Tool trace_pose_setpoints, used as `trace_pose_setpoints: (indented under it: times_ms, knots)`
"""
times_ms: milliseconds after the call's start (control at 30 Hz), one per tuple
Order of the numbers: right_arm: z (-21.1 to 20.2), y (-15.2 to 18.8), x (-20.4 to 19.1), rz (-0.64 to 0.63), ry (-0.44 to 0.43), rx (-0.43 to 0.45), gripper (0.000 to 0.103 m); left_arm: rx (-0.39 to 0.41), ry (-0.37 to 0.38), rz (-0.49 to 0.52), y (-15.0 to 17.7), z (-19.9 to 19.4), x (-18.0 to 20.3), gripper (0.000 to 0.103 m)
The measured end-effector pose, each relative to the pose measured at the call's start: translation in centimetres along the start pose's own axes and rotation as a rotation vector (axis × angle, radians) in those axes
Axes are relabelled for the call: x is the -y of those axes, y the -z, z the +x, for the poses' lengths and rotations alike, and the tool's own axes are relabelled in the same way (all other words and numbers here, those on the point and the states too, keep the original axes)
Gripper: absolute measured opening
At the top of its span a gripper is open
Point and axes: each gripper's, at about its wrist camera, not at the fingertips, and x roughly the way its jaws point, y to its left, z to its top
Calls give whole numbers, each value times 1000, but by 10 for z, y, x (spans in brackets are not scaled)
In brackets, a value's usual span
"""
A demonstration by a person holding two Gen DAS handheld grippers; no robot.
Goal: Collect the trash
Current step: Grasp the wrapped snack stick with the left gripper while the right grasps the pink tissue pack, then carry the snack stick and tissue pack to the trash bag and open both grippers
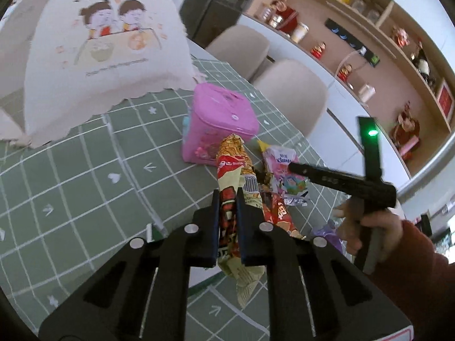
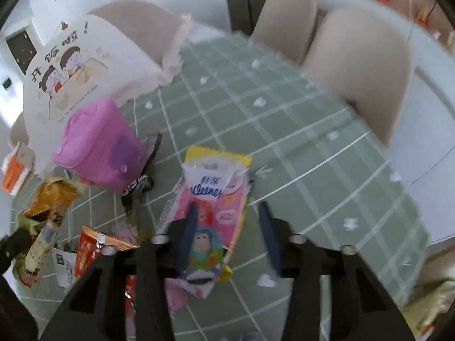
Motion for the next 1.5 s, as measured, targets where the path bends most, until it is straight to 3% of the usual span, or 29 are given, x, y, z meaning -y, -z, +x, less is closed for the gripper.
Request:
trace_pose_setpoints:
  times_ms: [33,133,367,500,700,967,1067,1233,1500]
  knots:
    - [5,0,2,8,-62,-25,18,8,-14,-7,3,-4,0,10]
    - [-12,5,4,-7,-99,9,8,16,-43,-31,12,-13,4,10]
    - [-119,38,29,-21,-157,194,5,59,-74,-47,30,-40,55,10]
    - [-181,63,67,-18,-167,287,5,93,-66,-22,46,-50,116,10]
    - [-261,123,144,6,-102,383,5,106,-34,67,79,-45,213,10]
    - [-326,210,225,63,13,466,5,77,96,205,122,-27,316,10]
    - [-337,234,245,106,47,471,5,32,161,239,128,-13,340,10]
    - [-350,271,273,212,93,481,5,-24,206,267,134,7,364,10]
    - [-361,297,280,192,174,474,5,-65,261,264,155,35,390,10]
